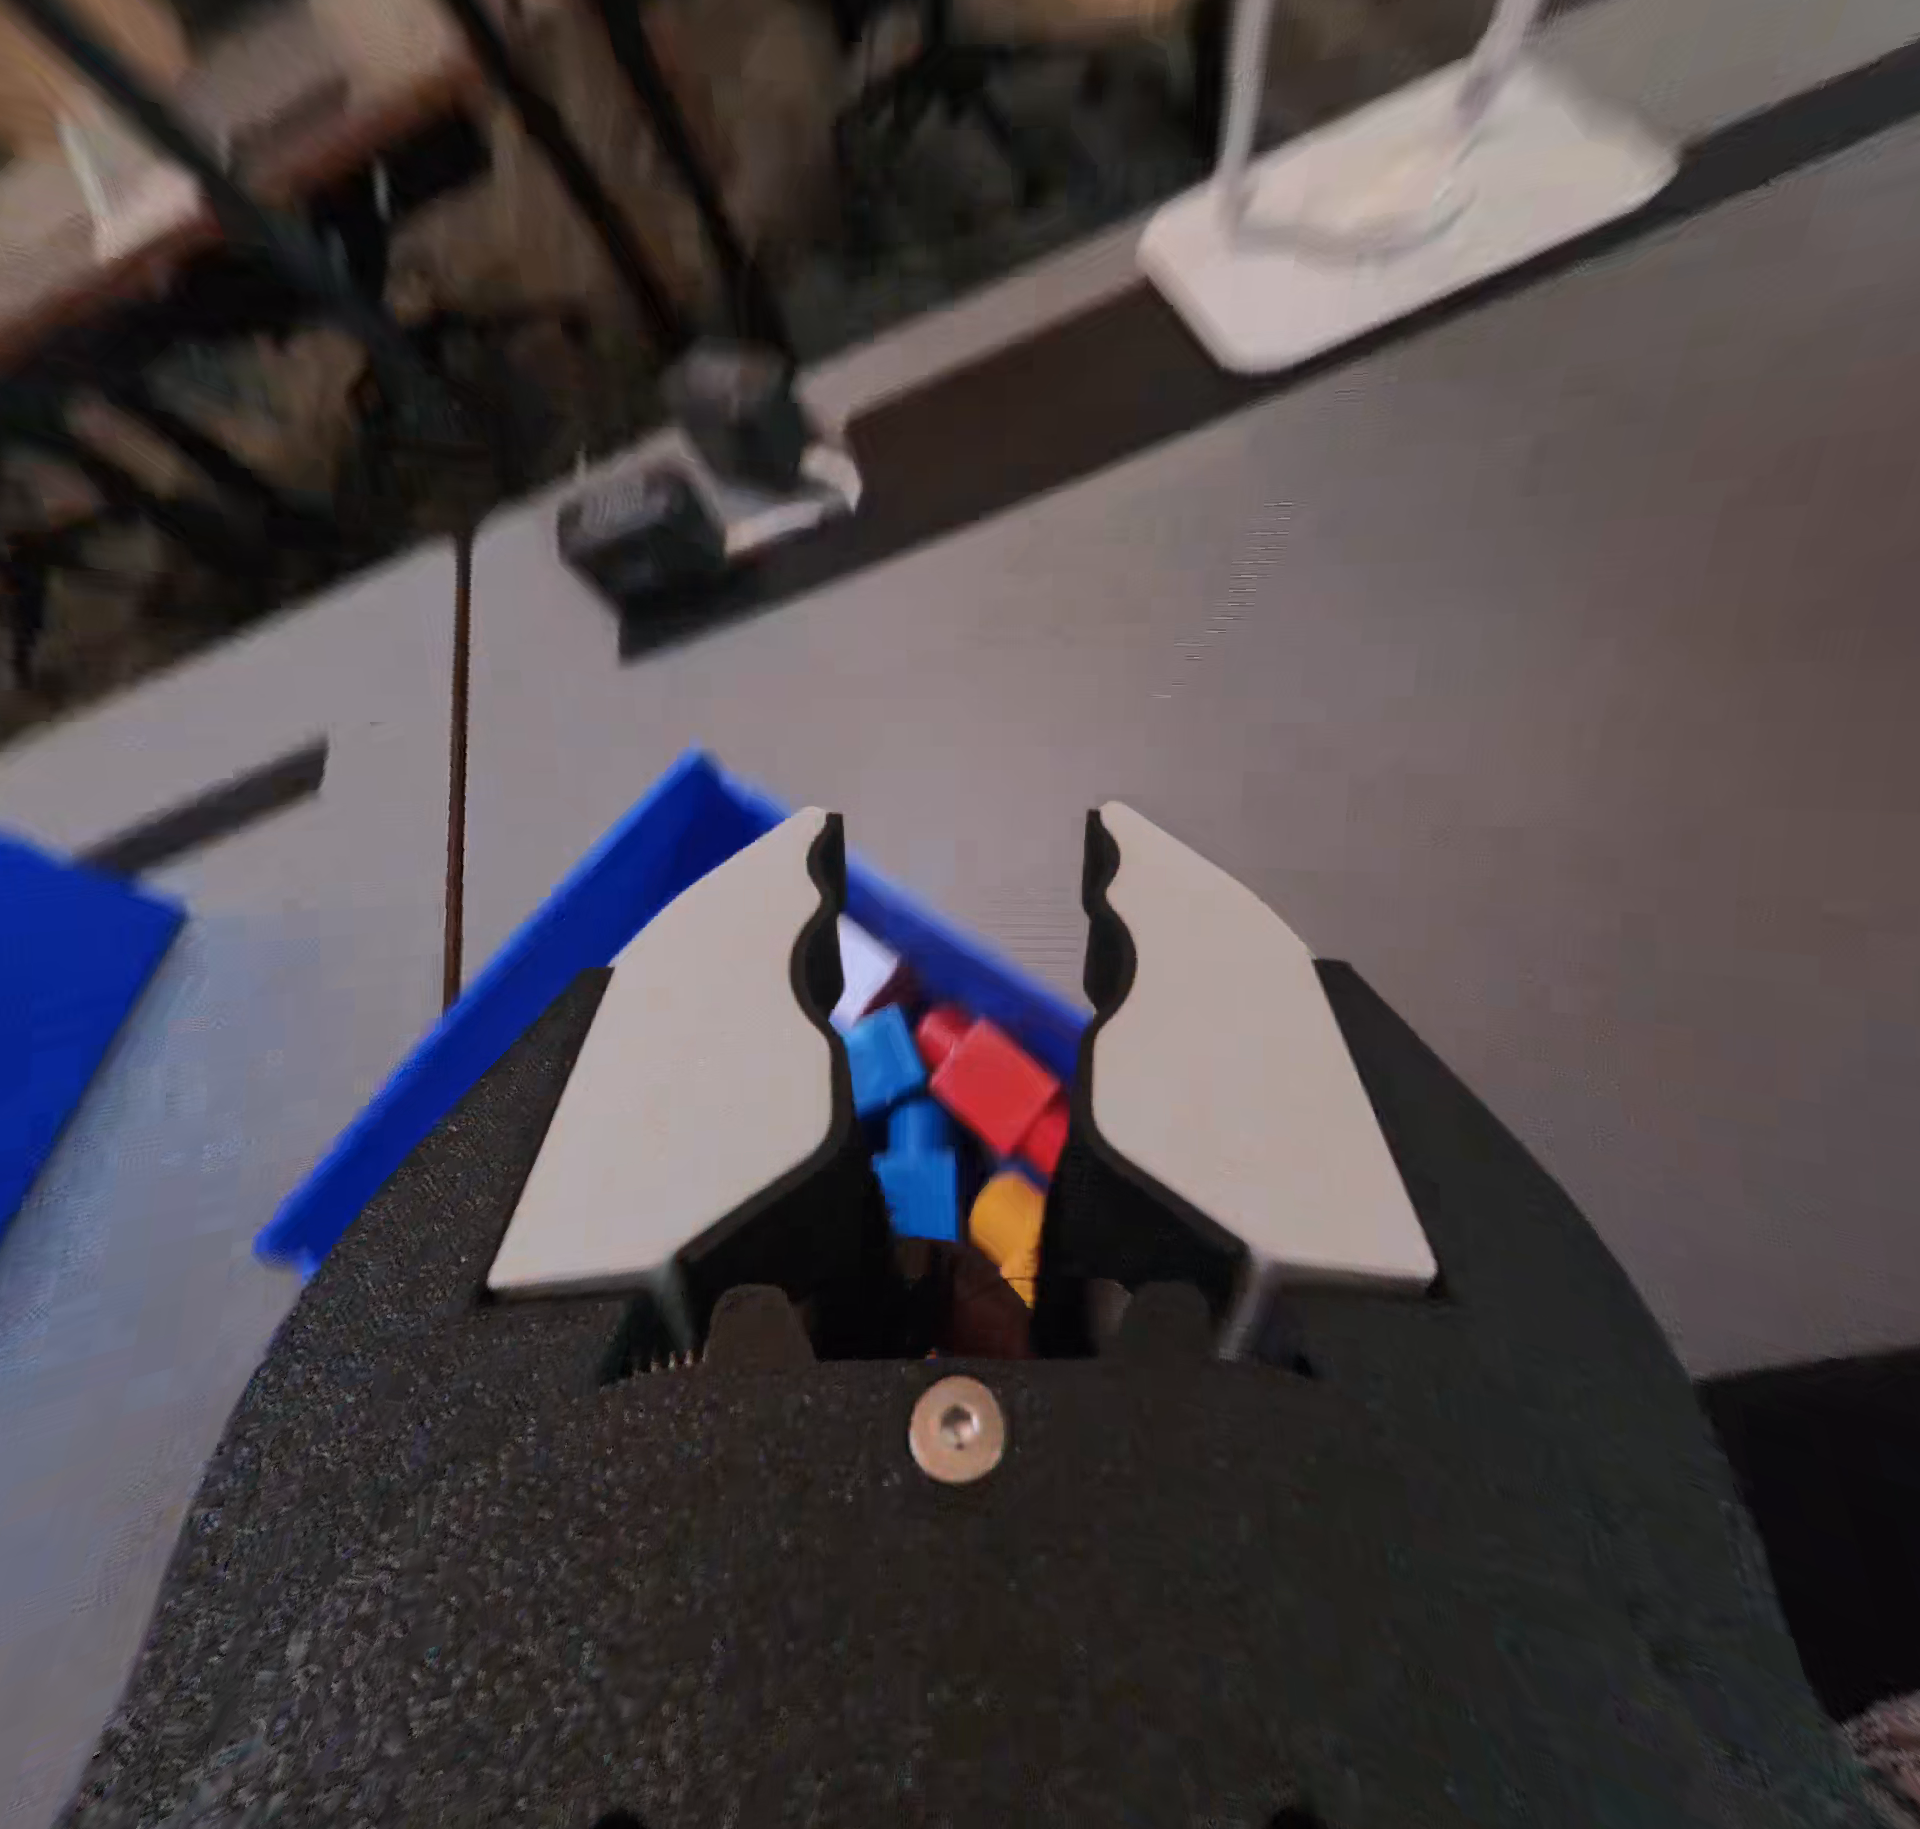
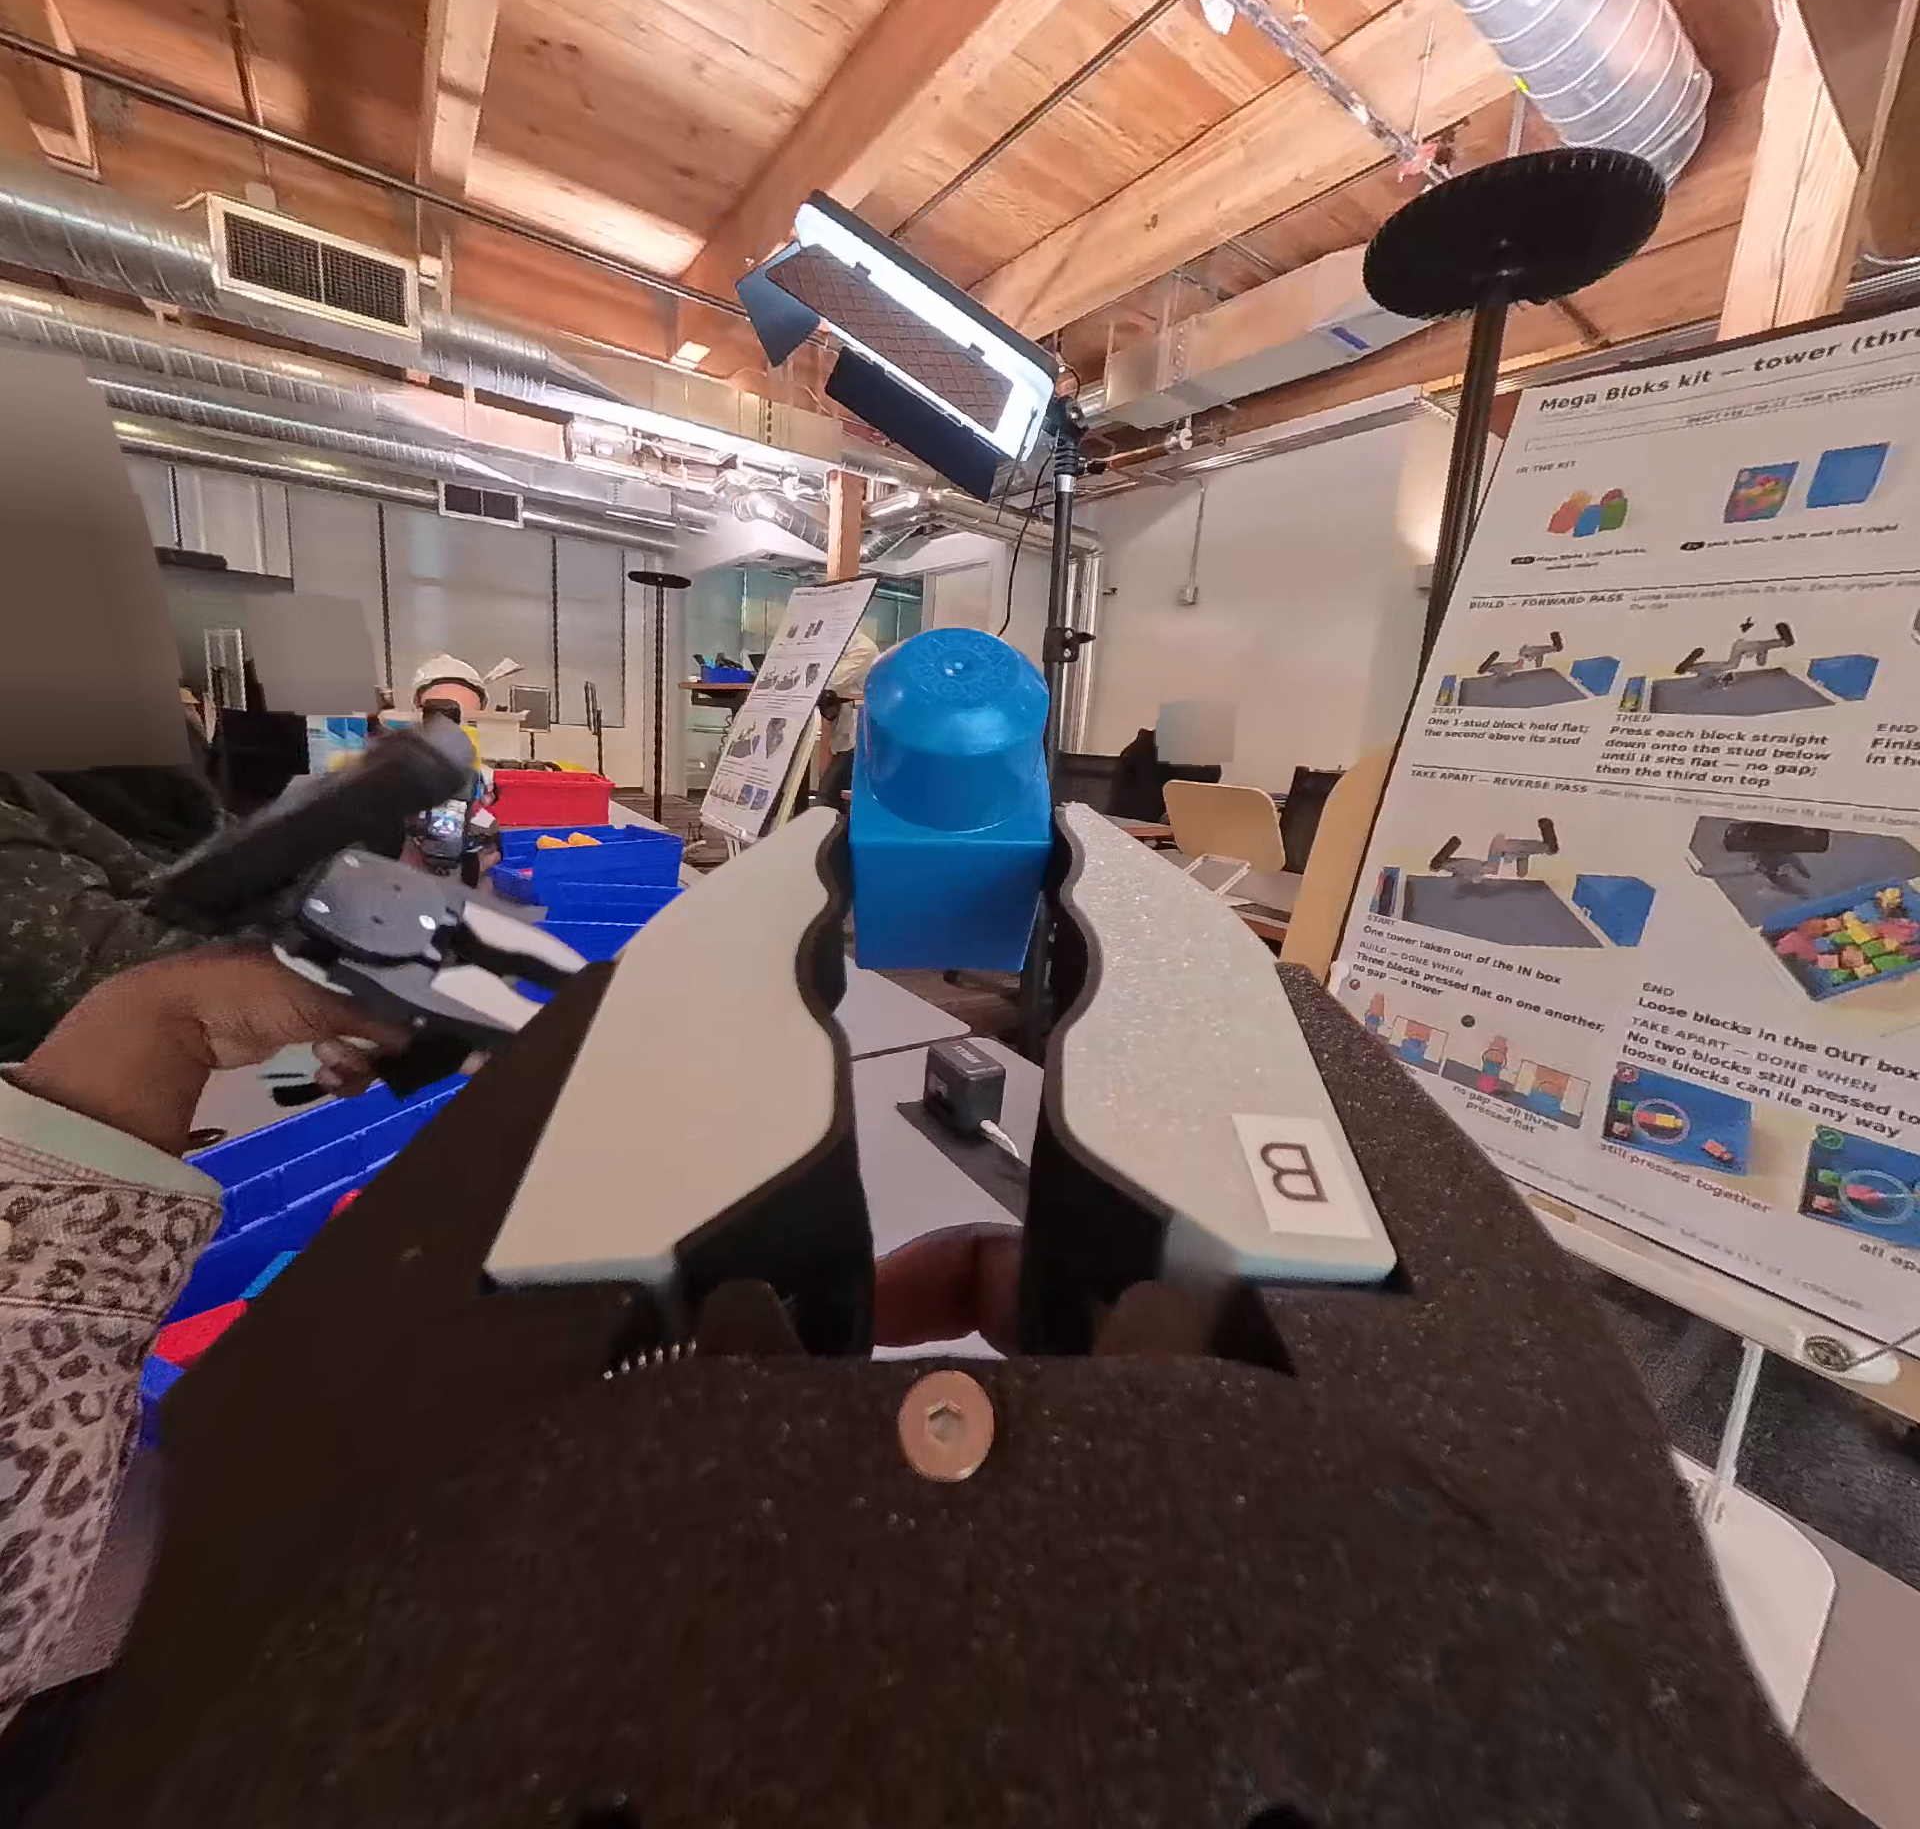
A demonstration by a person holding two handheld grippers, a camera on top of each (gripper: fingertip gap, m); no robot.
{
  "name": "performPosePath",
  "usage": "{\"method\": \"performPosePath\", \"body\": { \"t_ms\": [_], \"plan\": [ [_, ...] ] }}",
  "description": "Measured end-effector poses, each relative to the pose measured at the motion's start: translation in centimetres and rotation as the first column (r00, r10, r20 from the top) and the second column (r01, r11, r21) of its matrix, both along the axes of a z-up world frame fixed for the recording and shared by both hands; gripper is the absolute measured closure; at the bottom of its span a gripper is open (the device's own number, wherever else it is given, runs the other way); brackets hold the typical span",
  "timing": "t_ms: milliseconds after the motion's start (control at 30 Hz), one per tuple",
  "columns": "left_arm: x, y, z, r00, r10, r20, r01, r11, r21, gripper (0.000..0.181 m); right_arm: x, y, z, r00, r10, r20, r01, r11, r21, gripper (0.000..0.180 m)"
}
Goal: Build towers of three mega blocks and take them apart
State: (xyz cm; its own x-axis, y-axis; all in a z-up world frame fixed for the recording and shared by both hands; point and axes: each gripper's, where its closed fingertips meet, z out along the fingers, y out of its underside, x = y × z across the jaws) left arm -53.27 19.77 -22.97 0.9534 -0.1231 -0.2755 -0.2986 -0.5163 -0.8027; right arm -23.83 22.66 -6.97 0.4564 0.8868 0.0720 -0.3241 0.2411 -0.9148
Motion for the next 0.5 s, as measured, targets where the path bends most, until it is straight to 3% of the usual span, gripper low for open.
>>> {"method": "performPosePath", "body": {
  "t_ms": [33,100,267,333,500],
  "plan": [
    [-2.0,-0.7,-2.0,0.997,0.079,0.017,-0.077,0.993,-0.091,0.134,0.1,0.0,0.0,1.000,0.002,-0.003,-0.002,1.000,-0.002,0.144],
    [-4.8,-1.9,-5.7,0.982,0.185,0.048,-0.168,0.953,-0.251,0.130,0.2,0.1,0.0,1.000,0.000,-0.004,0.000,1.000,-0.002,0.144],
    [-7.6,-0.6,-10.8,0.911,0.350,0.220,-0.258,0.897,-0.359,0.122,0.1,0.4,-0.3,1.000,-0.018,0.002,0.018,1.000,-0.011,0.145],
    [-8.8,-1.0,-12.2,0.881,0.432,0.191,-0.324,0.847,-0.422,0.120,0.1,0.6,-0.3,0.999,-0.037,0.006,0.037,0.999,-0.004,0.145],
    [-8.7,-1.1,-14.9,0.870,0.455,0.190,-0.305,0.800,-0.517,0.117,0.2,0.9,-0.4,0.998,-0.065,0.009,0.065,0.998,0.004,0.145]
  ]
}}
